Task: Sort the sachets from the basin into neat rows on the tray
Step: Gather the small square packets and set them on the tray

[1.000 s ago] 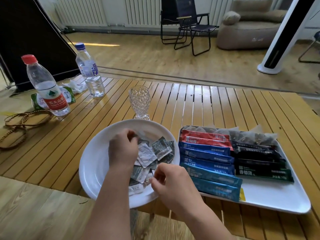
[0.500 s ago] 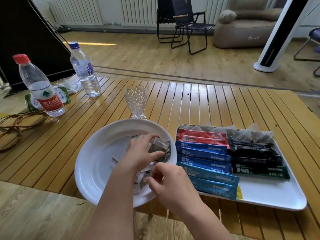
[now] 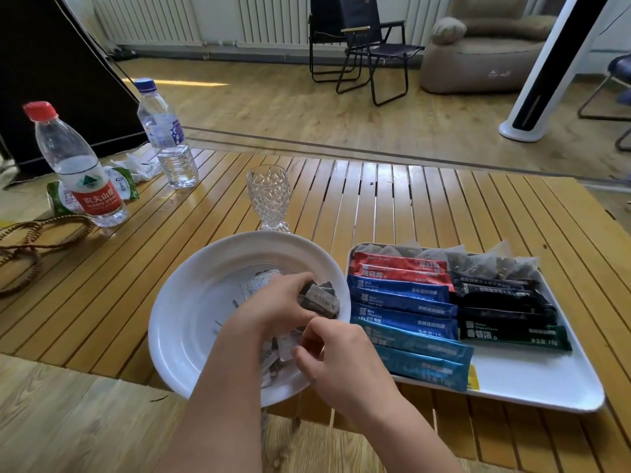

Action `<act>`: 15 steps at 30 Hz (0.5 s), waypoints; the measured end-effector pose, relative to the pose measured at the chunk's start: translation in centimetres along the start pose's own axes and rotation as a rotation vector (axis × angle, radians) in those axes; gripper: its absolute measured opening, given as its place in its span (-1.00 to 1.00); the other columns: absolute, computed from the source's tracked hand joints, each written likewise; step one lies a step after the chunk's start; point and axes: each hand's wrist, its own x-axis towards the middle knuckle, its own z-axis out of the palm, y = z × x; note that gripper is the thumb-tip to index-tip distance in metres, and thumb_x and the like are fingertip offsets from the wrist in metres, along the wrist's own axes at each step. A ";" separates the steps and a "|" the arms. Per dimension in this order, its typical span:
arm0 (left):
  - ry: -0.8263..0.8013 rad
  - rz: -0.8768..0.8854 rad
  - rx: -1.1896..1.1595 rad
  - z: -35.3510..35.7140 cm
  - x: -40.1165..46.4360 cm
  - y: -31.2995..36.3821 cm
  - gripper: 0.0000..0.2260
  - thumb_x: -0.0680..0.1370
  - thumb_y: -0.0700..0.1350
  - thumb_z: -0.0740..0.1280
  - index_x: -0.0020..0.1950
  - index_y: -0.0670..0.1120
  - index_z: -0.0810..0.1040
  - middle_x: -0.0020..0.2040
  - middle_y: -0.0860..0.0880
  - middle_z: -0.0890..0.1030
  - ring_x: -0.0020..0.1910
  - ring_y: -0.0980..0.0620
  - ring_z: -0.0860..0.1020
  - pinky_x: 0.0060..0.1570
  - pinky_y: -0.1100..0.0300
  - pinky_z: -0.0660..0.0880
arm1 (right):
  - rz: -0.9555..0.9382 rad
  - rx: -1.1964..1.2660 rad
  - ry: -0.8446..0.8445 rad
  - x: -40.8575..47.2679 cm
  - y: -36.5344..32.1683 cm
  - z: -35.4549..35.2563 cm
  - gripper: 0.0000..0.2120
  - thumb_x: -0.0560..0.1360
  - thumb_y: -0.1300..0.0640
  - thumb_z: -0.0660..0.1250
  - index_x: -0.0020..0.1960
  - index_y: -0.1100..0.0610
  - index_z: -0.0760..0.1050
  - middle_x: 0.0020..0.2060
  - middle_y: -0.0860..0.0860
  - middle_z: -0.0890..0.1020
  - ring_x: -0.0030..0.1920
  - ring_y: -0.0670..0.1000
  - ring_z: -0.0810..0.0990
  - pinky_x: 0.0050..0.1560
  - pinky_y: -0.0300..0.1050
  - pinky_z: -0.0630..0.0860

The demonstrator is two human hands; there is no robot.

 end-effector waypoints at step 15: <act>0.737 -0.036 -1.480 -2.0 -1.2 3.0 -0.86 0.57 -0.17 0.31 0.11 -0.03 0.53 -0.06 -0.06 0.64 -0.06 0.00 0.63 -0.04 -0.01 0.59 | 0.171 0.586 0.136 1.2 -0.2 -1.7 -0.74 0.52 -0.03 0.35 0.17 -0.09 0.40 -0.04 -0.10 0.61 -0.11 -0.12 0.66 -0.18 -0.28 0.60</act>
